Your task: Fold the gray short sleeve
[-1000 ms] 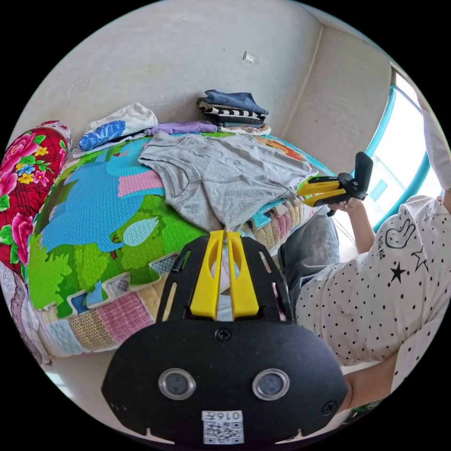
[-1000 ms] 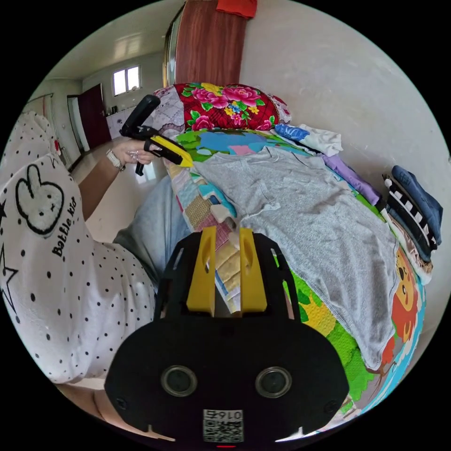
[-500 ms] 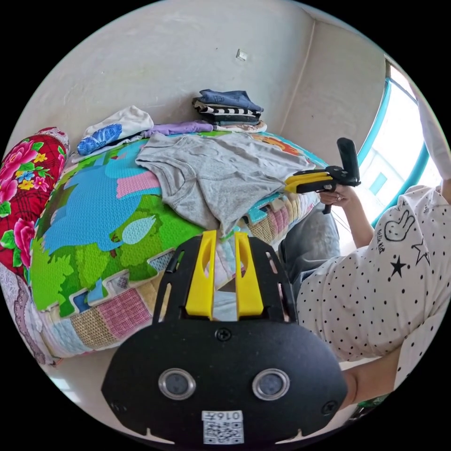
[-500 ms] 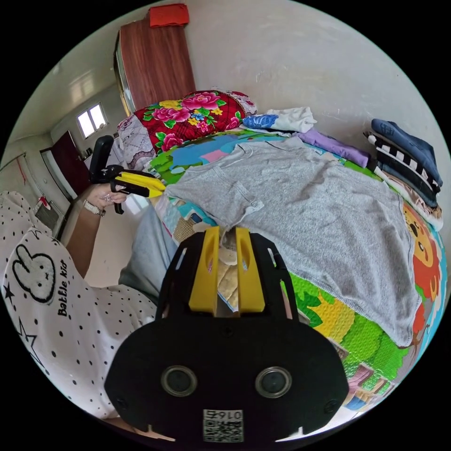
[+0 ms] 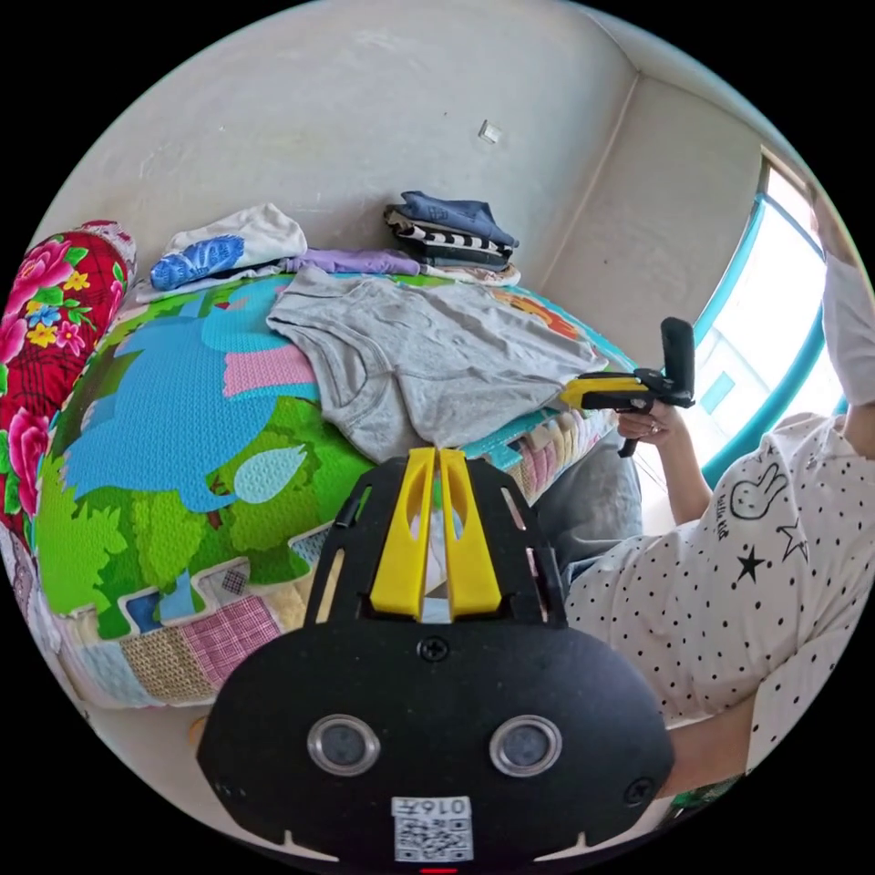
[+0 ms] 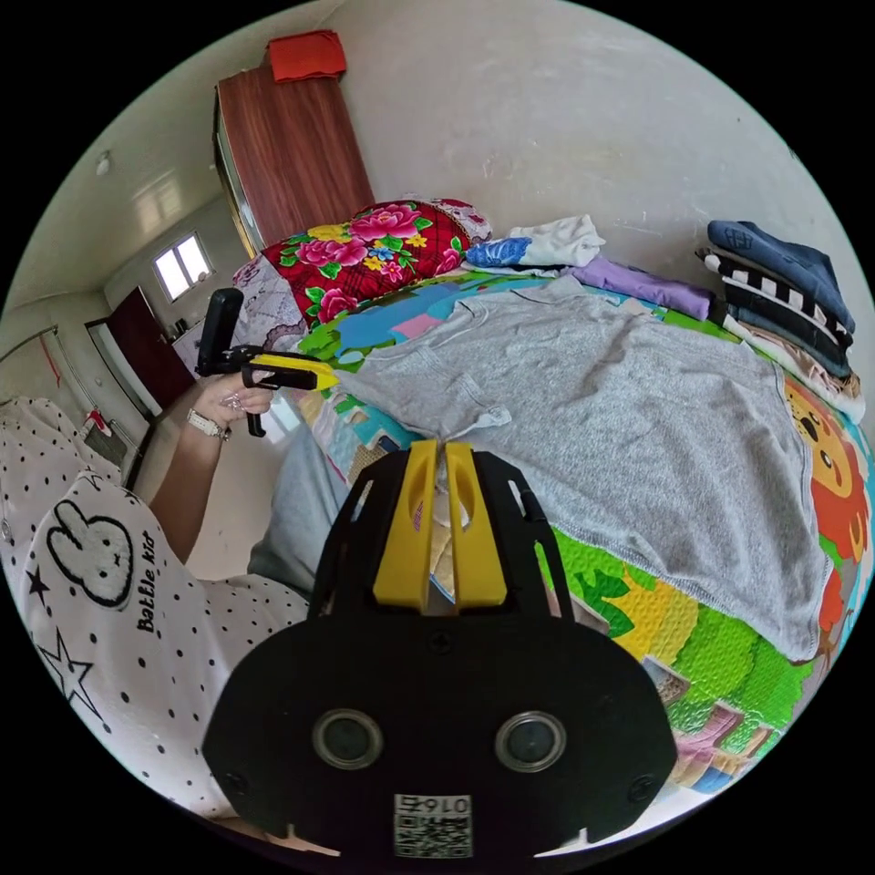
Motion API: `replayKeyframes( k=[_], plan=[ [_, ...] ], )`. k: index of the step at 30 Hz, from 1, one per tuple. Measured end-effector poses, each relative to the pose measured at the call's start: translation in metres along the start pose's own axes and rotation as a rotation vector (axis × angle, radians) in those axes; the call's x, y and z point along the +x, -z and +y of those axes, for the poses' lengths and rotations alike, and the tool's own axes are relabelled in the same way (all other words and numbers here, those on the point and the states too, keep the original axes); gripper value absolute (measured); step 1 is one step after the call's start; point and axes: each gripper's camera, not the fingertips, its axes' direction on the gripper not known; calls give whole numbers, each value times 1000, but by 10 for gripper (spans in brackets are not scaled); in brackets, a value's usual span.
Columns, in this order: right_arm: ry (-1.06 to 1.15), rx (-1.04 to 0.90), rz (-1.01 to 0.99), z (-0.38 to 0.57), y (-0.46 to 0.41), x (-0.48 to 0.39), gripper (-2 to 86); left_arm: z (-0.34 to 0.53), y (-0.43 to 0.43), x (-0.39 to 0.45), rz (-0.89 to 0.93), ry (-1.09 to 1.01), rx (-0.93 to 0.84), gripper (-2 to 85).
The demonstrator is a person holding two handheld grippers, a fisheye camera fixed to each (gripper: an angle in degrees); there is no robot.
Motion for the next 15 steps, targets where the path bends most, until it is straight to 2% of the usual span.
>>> replayKeyframes(
  k=[5, 8, 15],
  plan=[
    [199, -49, 64, 13, 5, -21, 8, 4, -21, -5, 35, 3, -86, -9],
    [304, -114, 116, 23, -1, -36, 13, 8, -28, -1, 39, -4, -75, -8],
    [276, -63, 39, 26, 31, -34, 52, 9, -23, 24, -85, 5, -6, -7]
  ],
)
